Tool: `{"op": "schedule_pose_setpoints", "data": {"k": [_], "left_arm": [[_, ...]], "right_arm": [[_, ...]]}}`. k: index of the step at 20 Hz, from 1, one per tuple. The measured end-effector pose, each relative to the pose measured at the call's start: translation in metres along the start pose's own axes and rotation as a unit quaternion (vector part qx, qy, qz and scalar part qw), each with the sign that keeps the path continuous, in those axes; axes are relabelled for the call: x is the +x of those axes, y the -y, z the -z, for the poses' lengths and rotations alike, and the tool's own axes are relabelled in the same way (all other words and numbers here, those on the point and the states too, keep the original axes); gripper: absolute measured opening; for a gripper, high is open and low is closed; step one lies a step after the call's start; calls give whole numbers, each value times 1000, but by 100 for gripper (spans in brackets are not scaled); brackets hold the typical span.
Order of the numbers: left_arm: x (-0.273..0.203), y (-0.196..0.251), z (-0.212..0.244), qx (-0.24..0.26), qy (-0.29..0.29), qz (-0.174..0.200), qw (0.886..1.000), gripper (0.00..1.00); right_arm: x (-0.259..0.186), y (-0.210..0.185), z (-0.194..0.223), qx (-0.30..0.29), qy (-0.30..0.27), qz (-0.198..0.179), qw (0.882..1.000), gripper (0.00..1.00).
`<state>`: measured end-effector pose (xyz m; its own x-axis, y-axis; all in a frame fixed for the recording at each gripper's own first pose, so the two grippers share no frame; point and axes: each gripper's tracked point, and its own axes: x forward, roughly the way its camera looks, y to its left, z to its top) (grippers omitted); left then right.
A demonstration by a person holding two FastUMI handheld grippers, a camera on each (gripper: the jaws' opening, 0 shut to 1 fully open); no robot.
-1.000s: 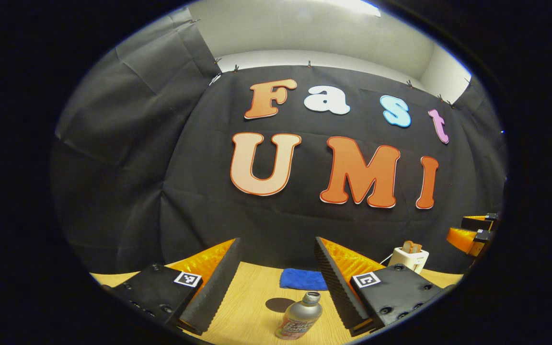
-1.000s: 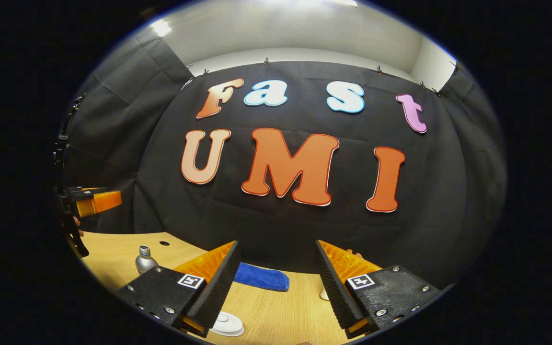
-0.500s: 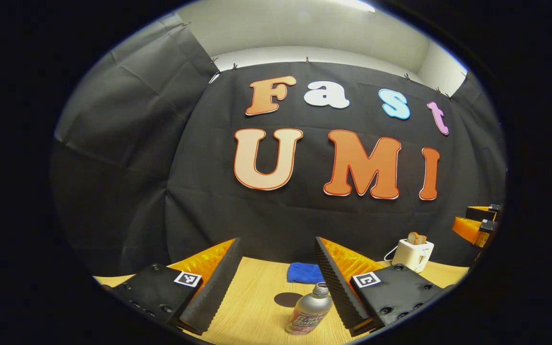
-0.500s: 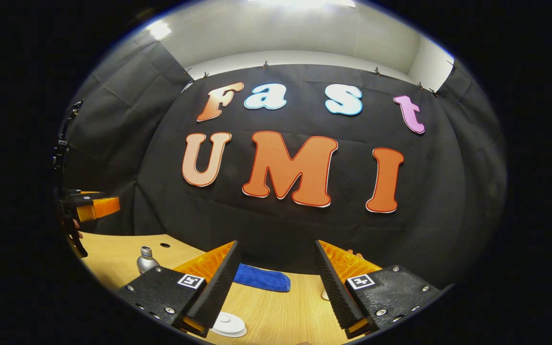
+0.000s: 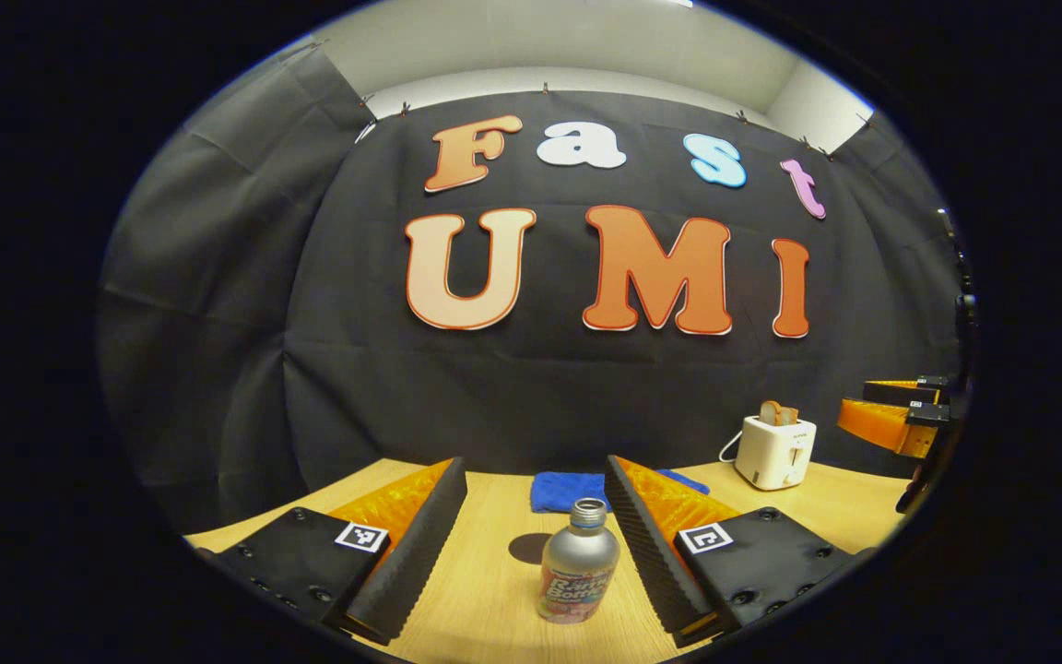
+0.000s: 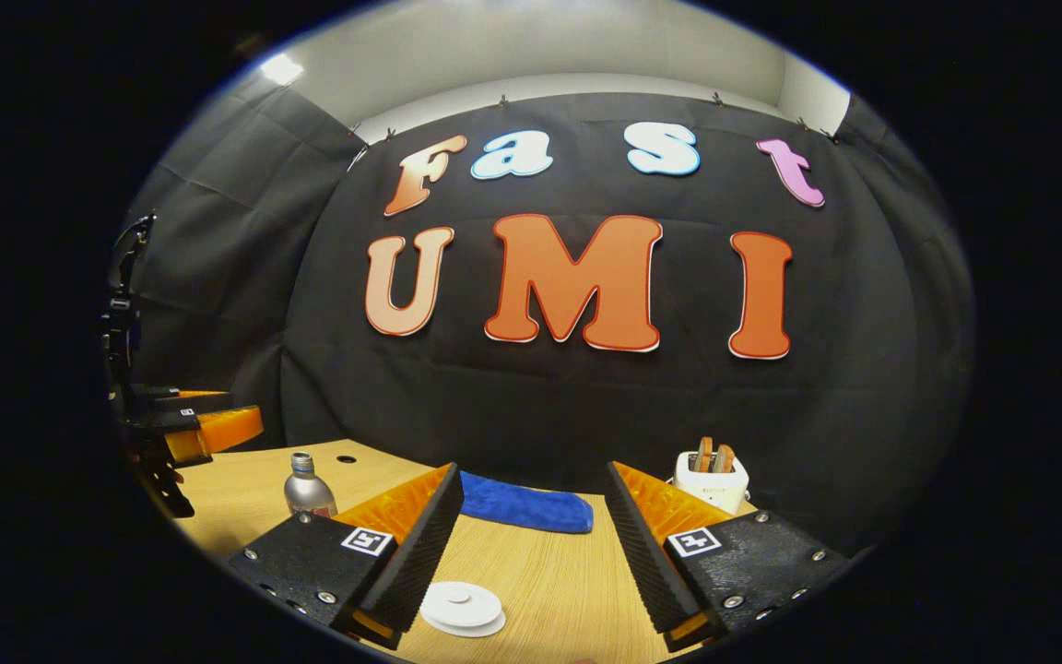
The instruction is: Open the teacup lid with one hand, grasp the water bottle and pour water into the teacup with the other hand; after pouring, place the water bottle on the coaster and then close the teacup lid.
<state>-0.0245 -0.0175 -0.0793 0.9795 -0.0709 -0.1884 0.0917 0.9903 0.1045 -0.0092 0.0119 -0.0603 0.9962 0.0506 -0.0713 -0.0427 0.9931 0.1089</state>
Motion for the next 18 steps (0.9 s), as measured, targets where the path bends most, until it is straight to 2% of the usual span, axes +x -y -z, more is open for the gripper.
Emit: {"op": "schedule_pose_setpoints", "data": {"k": [9, 18], "left_arm": [[-4, 4, 50, 7, -63, 1, 998, 99], [-14, 7, 73, 11, -95, 5, 995, 99]], "right_arm": [[-1, -16, 63, 2, -67, -33, 997, 93], [12, -43, 137, -14, -156, -78, 985, 92]]}}
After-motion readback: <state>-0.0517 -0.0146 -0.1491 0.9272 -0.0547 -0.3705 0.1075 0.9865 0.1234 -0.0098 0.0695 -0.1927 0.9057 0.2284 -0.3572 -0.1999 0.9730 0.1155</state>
